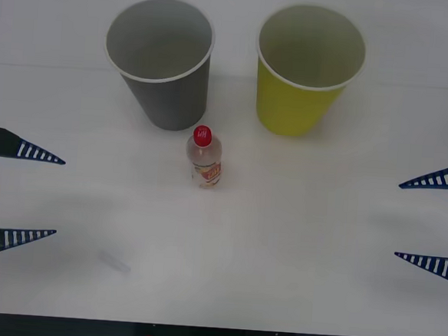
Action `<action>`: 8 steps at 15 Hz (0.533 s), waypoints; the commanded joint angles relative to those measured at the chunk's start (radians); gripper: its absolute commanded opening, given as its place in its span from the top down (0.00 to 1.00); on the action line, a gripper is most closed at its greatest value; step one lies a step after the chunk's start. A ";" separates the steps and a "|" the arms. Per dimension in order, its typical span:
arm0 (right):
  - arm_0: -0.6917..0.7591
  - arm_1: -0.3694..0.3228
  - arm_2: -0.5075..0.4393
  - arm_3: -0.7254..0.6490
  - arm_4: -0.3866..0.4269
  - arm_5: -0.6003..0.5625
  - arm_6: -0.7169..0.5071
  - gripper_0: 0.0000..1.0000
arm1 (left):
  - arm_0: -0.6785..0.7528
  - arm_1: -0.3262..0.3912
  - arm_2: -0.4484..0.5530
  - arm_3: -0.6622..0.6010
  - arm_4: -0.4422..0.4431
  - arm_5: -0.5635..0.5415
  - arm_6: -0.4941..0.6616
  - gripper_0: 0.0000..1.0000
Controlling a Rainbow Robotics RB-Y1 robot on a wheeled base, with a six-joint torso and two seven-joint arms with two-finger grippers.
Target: Put the can into the green bin and the plastic bottle into the gray bin
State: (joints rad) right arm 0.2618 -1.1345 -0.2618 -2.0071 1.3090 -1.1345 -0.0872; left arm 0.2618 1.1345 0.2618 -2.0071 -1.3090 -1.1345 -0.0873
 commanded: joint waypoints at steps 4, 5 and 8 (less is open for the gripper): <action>0.000 0.000 0.000 0.000 0.000 0.000 0.000 0.00 | 0.045 -0.007 0.017 -0.028 0.007 -0.002 -0.006 0.00; 0.000 0.000 0.000 0.000 0.000 0.000 0.000 0.00 | 0.051 -0.007 0.024 -0.030 0.007 -0.002 -0.005 0.00; 0.000 0.000 0.000 0.000 0.000 0.000 0.000 0.00 | 0.060 -0.013 0.024 -0.022 0.005 -0.002 0.006 0.00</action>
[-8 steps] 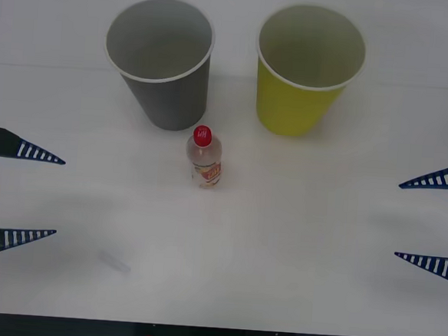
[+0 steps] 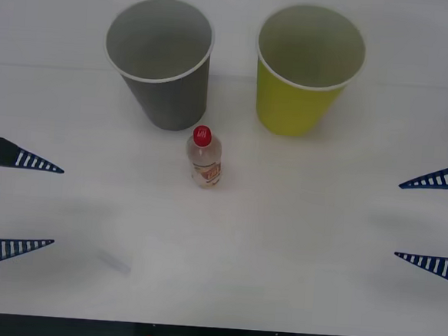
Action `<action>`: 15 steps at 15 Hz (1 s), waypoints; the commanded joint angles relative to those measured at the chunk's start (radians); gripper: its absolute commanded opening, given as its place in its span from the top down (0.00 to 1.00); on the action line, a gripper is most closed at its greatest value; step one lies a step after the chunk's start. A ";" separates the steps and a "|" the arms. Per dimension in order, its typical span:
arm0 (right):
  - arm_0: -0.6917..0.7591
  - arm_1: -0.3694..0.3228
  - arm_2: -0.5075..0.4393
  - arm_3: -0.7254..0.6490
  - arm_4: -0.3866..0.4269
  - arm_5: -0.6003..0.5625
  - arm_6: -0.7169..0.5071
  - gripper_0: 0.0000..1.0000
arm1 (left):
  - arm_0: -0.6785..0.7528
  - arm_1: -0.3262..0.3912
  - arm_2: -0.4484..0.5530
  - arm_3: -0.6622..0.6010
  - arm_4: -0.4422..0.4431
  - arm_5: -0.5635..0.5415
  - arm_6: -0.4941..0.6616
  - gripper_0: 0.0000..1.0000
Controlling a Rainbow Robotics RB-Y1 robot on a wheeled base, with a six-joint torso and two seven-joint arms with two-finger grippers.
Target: Put the can into the green bin and the plastic bottle into the gray bin
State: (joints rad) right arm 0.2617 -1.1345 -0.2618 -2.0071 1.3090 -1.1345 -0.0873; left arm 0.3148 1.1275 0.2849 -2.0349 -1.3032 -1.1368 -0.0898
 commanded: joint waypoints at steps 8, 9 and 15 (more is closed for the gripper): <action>0.000 0.000 0.000 0.000 0.000 0.000 0.000 0.00 | -0.042 -0.052 -0.133 0.153 0.137 -0.001 0.027 0.00; 0.000 0.000 0.000 0.000 0.000 0.000 0.000 0.00 | -0.056 -0.057 -0.155 0.176 0.156 -0.003 0.025 0.00; 0.000 0.000 0.000 0.000 0.000 0.000 0.000 0.00 | -0.181 -0.199 -0.208 0.344 0.177 -0.112 0.022 0.00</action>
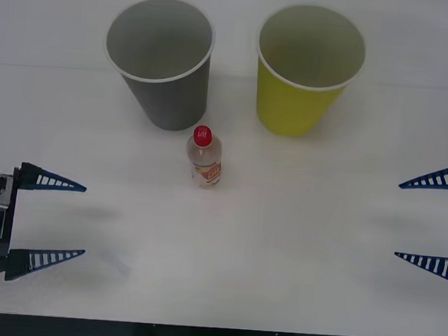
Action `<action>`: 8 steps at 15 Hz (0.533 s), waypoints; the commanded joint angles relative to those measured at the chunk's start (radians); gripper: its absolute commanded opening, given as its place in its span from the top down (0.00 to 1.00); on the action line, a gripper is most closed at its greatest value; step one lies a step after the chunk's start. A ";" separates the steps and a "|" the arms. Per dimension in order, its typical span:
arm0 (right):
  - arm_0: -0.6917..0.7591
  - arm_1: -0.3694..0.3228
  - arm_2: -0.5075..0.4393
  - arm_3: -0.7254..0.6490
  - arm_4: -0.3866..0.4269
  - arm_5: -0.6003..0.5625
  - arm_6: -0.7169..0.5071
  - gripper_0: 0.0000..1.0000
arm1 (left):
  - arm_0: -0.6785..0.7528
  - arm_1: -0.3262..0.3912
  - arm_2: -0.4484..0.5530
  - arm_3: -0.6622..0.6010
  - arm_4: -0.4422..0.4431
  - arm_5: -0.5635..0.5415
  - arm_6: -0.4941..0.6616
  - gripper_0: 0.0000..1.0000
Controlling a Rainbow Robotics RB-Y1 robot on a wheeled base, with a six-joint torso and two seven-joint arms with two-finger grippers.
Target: Put the can into the green bin and the plastic bottle into the gray bin
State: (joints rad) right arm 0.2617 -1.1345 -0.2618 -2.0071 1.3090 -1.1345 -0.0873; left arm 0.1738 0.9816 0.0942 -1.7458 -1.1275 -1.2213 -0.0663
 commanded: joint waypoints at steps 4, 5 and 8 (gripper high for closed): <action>0.000 0.000 0.000 0.000 0.000 0.000 0.000 0.00 | -0.105 -0.155 -0.054 0.146 0.003 -0.029 -0.007 0.00; 0.000 0.000 0.000 0.000 0.000 0.000 0.000 0.00 | -0.122 -0.179 -0.063 0.167 0.002 -0.029 -0.007 0.00; 0.000 0.000 0.000 0.000 0.000 0.000 0.000 0.00 | -0.172 -0.250 -0.085 0.233 0.002 -0.020 -0.012 0.00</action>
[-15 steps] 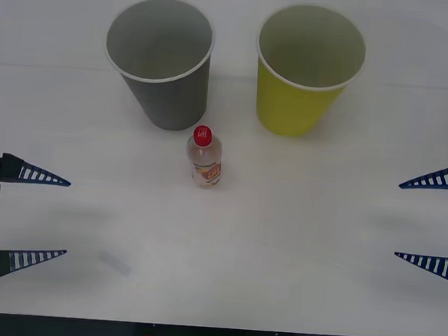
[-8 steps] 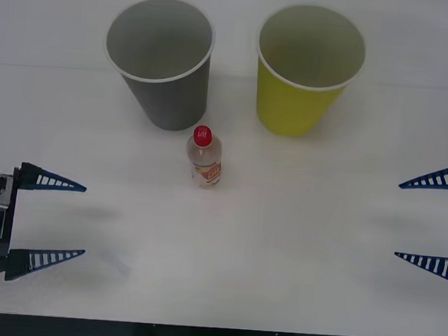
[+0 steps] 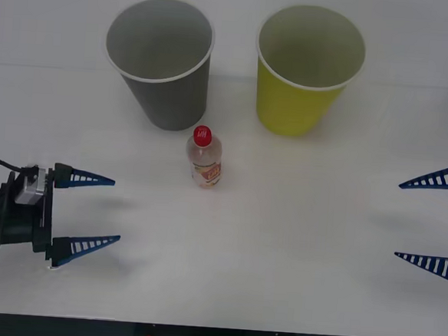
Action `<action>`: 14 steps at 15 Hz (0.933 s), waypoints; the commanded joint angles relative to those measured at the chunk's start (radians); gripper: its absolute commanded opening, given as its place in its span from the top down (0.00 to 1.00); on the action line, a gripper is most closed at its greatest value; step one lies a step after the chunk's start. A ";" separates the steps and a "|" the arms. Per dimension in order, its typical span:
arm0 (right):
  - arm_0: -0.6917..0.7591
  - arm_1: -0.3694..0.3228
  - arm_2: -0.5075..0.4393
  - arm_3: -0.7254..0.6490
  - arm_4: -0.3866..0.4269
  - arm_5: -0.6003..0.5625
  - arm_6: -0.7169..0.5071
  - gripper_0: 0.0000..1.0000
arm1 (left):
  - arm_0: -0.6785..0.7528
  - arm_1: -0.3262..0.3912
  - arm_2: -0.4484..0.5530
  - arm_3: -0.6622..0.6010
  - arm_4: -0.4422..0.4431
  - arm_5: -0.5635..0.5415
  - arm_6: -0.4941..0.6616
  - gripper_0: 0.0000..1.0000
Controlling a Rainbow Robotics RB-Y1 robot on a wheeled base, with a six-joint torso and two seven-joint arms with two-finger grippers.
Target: Put the can into the green bin and the plastic bottle into the gray bin
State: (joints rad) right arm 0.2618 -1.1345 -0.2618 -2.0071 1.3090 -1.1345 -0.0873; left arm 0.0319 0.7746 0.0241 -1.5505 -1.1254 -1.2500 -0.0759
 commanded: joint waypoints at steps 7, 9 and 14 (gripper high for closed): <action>0.000 0.000 0.000 0.000 0.000 0.000 0.000 0.00 | -0.096 -0.129 -0.133 0.055 -0.010 0.262 -0.009 0.00; 0.000 0.000 0.000 0.000 0.000 0.000 0.000 0.00 | -0.118 -0.141 -0.182 0.055 -0.011 0.354 -0.009 0.00; 0.000 0.000 0.000 0.000 0.000 0.000 0.000 0.00 | -0.222 -0.213 -0.240 0.173 -0.037 0.409 -0.018 0.00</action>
State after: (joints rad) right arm 0.2618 -1.1345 -0.2618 -2.0071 1.3090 -1.1345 -0.0872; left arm -0.1725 0.5712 -0.2093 -1.4025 -1.1623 -0.8408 -0.0901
